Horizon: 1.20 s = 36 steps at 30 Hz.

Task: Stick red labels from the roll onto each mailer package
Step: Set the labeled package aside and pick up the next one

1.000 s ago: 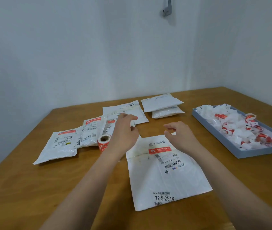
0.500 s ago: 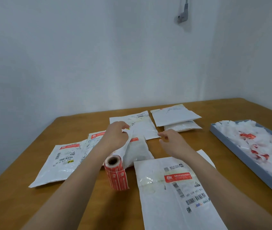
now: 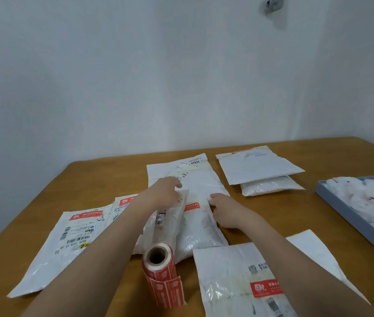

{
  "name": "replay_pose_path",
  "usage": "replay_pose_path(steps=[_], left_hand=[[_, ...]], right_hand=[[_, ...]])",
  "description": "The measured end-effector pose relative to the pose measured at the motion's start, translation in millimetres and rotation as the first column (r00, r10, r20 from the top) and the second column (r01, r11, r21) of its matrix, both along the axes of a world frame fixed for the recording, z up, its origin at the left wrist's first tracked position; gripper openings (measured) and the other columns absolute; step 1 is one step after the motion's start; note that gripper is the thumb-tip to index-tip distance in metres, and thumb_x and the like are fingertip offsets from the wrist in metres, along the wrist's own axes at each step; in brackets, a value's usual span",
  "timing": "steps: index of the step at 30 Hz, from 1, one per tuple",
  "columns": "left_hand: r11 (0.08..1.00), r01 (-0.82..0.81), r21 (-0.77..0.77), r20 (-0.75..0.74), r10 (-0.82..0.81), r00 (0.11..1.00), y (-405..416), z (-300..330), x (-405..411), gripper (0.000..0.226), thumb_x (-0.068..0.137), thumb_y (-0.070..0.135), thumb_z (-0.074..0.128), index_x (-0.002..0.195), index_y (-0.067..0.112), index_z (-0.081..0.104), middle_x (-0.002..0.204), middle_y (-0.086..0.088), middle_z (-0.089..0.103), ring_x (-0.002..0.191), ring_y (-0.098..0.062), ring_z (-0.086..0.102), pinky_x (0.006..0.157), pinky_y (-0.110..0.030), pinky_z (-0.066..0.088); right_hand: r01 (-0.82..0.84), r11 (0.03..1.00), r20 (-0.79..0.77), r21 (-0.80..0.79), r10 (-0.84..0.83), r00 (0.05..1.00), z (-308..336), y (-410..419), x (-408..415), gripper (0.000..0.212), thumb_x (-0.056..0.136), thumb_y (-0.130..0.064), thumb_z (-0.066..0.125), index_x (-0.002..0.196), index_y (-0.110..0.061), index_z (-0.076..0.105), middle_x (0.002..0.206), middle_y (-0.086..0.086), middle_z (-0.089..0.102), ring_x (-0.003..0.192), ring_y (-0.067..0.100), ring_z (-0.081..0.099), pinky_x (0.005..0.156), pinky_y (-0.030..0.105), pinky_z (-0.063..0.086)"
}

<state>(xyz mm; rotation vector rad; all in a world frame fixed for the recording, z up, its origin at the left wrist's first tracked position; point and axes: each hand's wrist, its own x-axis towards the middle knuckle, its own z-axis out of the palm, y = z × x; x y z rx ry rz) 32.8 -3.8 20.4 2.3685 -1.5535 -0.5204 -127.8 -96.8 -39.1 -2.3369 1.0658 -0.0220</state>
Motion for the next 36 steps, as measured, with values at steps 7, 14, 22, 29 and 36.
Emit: replay_pose_path(steps=[7, 14, 22, 29, 36], left_hand=[[1.000, 0.007, 0.017, 0.001, -0.007, 1.000, -11.7, -8.5, 10.1, 0.044, 0.094, 0.003, 0.041, 0.136, 0.011, 0.051, 0.143, -0.006, 0.047, 0.131, -0.019, 0.044, 0.104, -0.026, 0.035], [0.998, -0.019, -0.055, -0.026, 0.018, 1.000, -14.0, -11.6, 15.4, 0.046, 0.090, -0.003, 0.040, 0.131, 0.010, 0.055, 0.137, -0.007, 0.052, 0.126, -0.021, 0.048, 0.100, -0.027, 0.040], [0.991, -0.043, -0.124, -0.049, 0.037, 0.998, -8.6, -10.9, 15.6, 0.045, 0.089, -0.005, 0.040, 0.128, 0.009, 0.058, 0.135, -0.008, 0.053, 0.125, -0.021, 0.049, 0.098, -0.025, 0.040], [0.940, -0.119, -0.321, -0.101, 0.091, 0.991, -9.0, -7.5, 13.0, 0.028, 0.093, 0.003, 0.043, 0.086, 0.004, 0.069, 0.092, -0.005, 0.061, 0.079, -0.020, 0.055, 0.071, -0.027, 0.041], [0.936, -0.035, -0.349, -0.031, 0.026, 0.999, -3.0, 1.8, -2.7, 0.030, 0.101, 0.020, 0.044, 0.117, 0.009, 0.066, 0.123, -0.004, 0.063, 0.104, -0.018, 0.058, 0.076, -0.021, 0.039]], right_hand=[[-0.082, 0.993, -0.020, -0.085, 0.081, 0.997, 0.5, -20.4, 26.7, 0.054, 0.097, -0.002, 0.036, 0.150, -0.010, 0.029, 0.161, 0.002, 0.015, 0.147, 0.024, 0.015, 0.117, 0.033, 0.017], [0.001, 0.993, 0.093, -0.116, 0.010, 0.996, 4.6, -32.2, 24.9, 0.042, 0.095, 0.000, 0.039, 0.131, -0.011, 0.055, 0.157, 0.000, 0.026, 0.144, 0.022, 0.024, 0.114, 0.032, 0.024], [-0.021, 0.996, 0.123, -0.083, 0.032, 0.992, 3.2, -27.6, 30.0, 0.060, 0.095, 0.001, 0.037, 0.152, -0.008, 0.019, 0.161, -0.001, 0.012, 0.146, 0.018, 0.016, 0.115, 0.028, 0.020], [-0.010, 1.000, 0.381, -0.015, 0.015, 0.925, 23.2, -20.2, 32.0, 0.068, 0.094, 0.002, 0.037, 0.154, -0.014, 0.009, 0.160, -0.011, -0.001, 0.147, 0.010, 0.009, 0.099, 0.008, 0.016], [-0.055, 0.997, 0.546, -0.060, 0.079, 0.834, 50.4, -8.2, 23.9, 0.076, 0.096, -0.005, 0.040, 0.154, -0.018, -0.007, 0.156, -0.023, -0.019, 0.144, -0.001, -0.012, 0.121, 0.030, 0.006]])
